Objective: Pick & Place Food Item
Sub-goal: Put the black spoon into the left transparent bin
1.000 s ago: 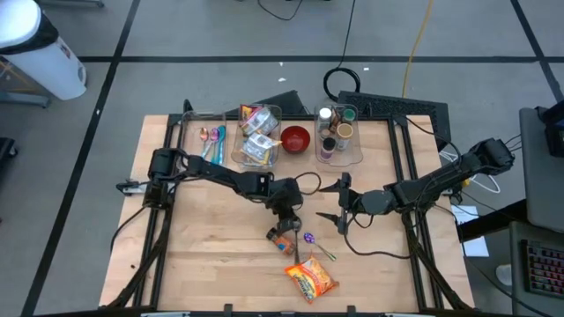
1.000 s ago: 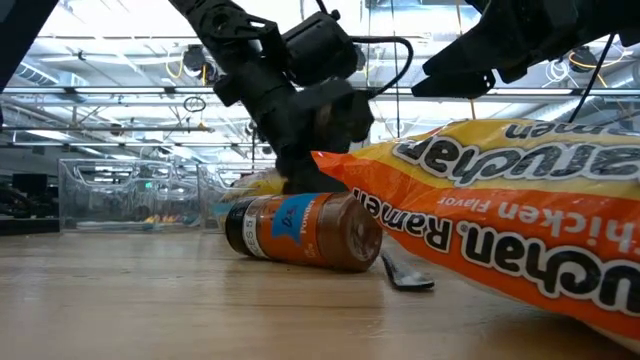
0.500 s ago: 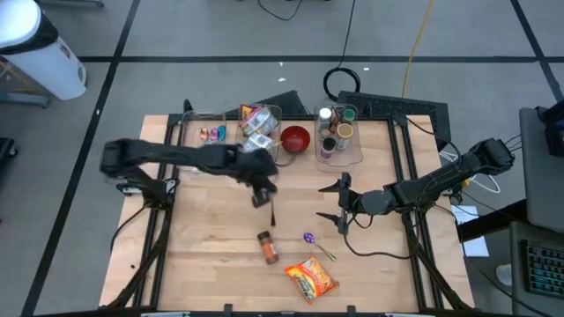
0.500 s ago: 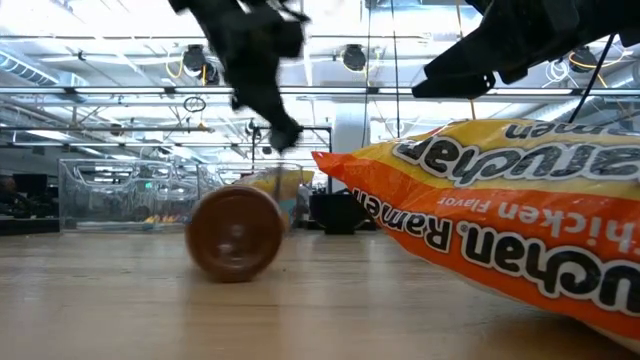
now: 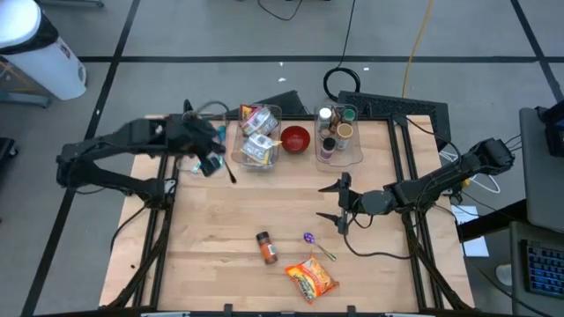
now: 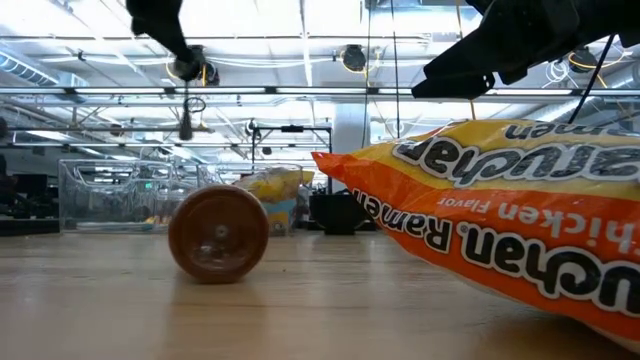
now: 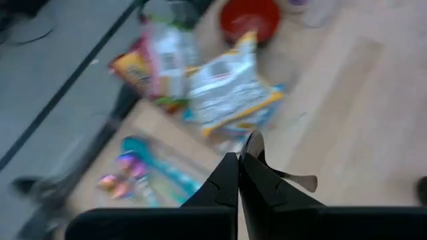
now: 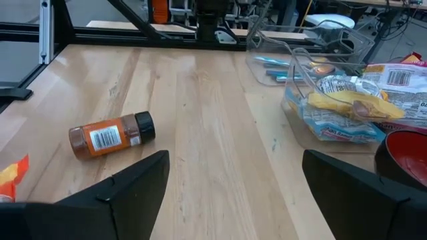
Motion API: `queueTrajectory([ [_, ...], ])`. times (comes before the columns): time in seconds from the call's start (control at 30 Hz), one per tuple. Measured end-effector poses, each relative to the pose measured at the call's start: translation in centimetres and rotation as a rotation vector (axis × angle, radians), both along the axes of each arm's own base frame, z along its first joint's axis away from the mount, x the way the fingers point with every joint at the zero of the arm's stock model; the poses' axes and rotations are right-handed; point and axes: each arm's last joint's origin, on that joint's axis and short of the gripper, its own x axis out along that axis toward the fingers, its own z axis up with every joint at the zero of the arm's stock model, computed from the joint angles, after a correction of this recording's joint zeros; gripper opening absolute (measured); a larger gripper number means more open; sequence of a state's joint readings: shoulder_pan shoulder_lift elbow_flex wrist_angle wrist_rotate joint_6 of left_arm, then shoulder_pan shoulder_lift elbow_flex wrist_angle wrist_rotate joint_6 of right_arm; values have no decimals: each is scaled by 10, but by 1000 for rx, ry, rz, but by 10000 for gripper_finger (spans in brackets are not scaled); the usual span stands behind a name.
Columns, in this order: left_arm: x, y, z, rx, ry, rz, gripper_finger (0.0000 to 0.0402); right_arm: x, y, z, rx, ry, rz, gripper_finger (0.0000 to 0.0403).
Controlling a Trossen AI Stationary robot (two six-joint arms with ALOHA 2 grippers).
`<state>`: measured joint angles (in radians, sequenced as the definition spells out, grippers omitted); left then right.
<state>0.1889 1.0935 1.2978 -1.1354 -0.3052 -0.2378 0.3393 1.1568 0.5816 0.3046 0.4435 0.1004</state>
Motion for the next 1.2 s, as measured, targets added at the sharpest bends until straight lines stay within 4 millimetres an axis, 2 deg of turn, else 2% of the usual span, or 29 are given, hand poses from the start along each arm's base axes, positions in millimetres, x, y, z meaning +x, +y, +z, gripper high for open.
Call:
queueTrajectory([
  [0.13,-19,15,19,32,82,71,2,0,0,0,10,-5,-3,334],
  [0.27,-27,33,35,93,122,88,1,0,0,0,12,-6,-3,334],
  [0.47,-29,70,36,113,248,134,1,0,0,0,12,-6,-3,334],
  [0.6,-28,100,22,34,336,119,1,0,0,0,12,-6,-3,334],
  [0.93,-20,175,-38,-252,549,140,1,0,0,0,9,-5,-2,334],
  [1.2,-12,213,-91,-471,662,140,1,0,0,-1,3,6,1,334],
])
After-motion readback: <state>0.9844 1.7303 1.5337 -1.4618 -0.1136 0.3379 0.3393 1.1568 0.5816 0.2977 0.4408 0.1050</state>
